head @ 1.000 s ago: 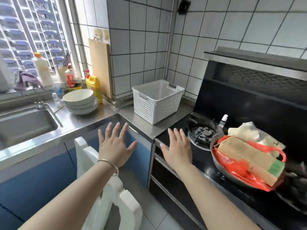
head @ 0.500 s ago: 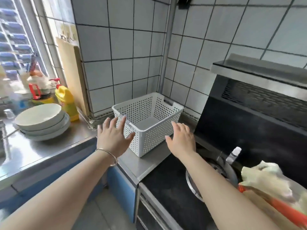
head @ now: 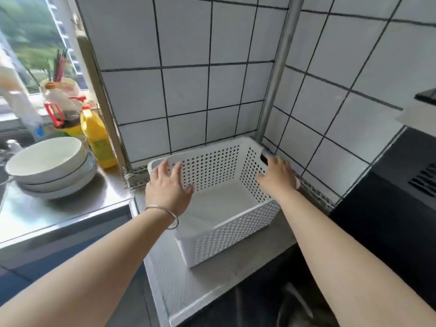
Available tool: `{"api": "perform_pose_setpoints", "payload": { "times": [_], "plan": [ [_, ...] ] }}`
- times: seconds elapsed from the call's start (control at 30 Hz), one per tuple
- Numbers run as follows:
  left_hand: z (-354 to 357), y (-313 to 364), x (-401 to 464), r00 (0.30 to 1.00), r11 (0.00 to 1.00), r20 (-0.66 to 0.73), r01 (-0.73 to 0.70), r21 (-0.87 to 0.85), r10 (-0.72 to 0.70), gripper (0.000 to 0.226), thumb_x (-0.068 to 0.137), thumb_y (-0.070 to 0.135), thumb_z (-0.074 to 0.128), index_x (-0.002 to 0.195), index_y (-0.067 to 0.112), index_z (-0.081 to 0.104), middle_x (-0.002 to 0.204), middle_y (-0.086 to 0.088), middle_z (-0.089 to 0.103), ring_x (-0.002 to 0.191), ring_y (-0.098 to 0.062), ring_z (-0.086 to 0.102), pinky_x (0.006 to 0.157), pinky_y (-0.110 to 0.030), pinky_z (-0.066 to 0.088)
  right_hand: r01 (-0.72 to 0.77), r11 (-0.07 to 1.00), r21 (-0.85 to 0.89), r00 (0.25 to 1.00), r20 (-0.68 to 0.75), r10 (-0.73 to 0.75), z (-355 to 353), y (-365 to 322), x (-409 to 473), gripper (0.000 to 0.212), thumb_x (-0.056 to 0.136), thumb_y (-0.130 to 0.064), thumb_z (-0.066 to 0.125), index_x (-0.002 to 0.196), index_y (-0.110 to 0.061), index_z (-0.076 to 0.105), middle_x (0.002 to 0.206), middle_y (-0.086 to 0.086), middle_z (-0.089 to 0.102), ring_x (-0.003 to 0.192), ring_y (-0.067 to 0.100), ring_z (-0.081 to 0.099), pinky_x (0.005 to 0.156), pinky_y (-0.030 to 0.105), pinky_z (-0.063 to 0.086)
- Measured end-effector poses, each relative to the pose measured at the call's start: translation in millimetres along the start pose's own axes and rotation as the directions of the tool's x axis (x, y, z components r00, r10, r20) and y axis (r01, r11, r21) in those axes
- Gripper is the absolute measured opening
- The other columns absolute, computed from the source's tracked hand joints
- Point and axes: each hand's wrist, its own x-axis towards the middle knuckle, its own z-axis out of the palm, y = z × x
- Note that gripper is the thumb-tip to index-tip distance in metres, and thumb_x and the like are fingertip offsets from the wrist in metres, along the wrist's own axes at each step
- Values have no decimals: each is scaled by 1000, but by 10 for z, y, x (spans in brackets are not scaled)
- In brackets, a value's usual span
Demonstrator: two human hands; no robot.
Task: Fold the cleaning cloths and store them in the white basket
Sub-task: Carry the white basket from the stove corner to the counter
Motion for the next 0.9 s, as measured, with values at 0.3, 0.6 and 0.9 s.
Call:
{"api": "perform_pose_setpoints", "payload": {
  "times": [0.3,0.6,0.9],
  "plan": [
    [335,-183,218,837,731,-4,476,-489,-548,63,81,8,54,138,13,28,135,-19,29,122,-35,35,109,-41,29,-139,984,114,990,3,139,371,291,879,40,87,-17,53,124,-5,50,125,18,53,114,35,51,91,41,47],
    [363,-379,319,775,612,90,559,-560,-625,23,93,19,44,111,6,50,110,-22,61,100,-38,56,78,-35,40,-294,950,102,951,125,281,361,141,1070,44,95,-36,44,117,-1,58,114,20,62,97,35,60,73,35,47],
    [-865,-1291,-99,787,649,-47,471,-597,-615,15,90,21,49,101,13,55,96,-14,63,86,-33,60,73,-36,49,-52,989,138,996,85,40,-275,-933,564,54,98,-38,24,113,2,57,92,19,59,72,27,56,54,24,37]
  ]
}}
